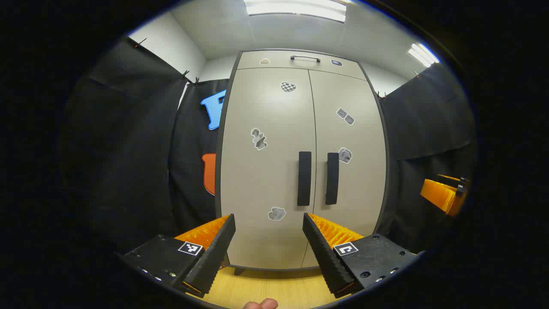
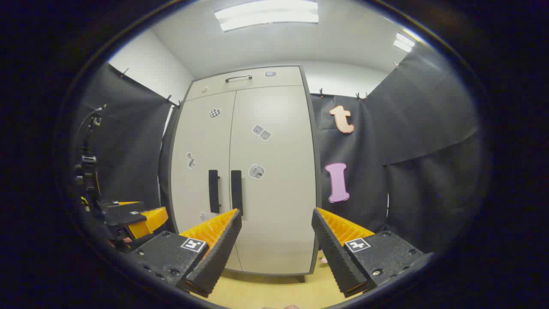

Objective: Open the right door of the double-door shoe cabinet with the right hand, and open the left door with the left hand.

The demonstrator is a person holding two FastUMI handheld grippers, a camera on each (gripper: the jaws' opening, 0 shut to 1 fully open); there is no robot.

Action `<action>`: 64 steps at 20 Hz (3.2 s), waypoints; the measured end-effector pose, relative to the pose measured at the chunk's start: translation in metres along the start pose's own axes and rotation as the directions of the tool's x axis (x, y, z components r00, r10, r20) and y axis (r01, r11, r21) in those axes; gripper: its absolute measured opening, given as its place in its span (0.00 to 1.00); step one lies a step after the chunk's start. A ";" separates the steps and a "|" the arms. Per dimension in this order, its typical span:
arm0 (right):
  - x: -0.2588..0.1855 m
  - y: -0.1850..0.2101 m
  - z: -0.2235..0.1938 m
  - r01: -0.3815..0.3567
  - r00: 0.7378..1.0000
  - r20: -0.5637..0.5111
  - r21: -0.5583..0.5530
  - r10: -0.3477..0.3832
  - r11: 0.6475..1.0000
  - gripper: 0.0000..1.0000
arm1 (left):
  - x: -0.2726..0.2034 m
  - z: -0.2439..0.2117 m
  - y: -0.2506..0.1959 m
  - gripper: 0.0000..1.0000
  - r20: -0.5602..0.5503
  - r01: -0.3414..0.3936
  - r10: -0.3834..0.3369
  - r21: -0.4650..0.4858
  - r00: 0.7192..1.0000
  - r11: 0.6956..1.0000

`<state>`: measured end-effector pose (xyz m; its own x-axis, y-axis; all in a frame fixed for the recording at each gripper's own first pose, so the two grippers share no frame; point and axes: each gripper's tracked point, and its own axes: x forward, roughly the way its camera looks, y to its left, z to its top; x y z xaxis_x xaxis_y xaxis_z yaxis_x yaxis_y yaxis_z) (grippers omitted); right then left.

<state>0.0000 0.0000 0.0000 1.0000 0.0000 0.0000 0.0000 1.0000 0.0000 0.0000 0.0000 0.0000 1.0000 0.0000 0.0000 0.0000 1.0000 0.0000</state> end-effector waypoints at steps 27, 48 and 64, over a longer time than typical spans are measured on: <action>0.047 0.024 0.006 0.022 0.996 -0.089 -0.005 -0.023 1.000 1.00 | 0.011 0.042 -0.007 0.95 0.005 0.043 -0.044 0.027 0.999 0.999; 0.219 0.095 -0.031 -0.010 0.986 -0.166 0.005 0.010 1.000 1.00 | 0.006 0.024 0.047 0.95 -0.037 0.009 -0.010 -0.002 0.999 1.000; 0.235 0.108 -0.045 -0.032 0.983 -0.181 -0.010 0.030 0.999 0.27 | 0.010 0.029 0.059 0.95 -0.012 0.010 -0.010 -0.001 1.000 1.000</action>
<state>0.2349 0.1077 -0.0445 0.9830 0.0295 -0.1810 -0.0319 0.9994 -0.0104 0.0096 0.0588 0.0286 0.9999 -0.0103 -0.0123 0.0103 0.9999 -0.0007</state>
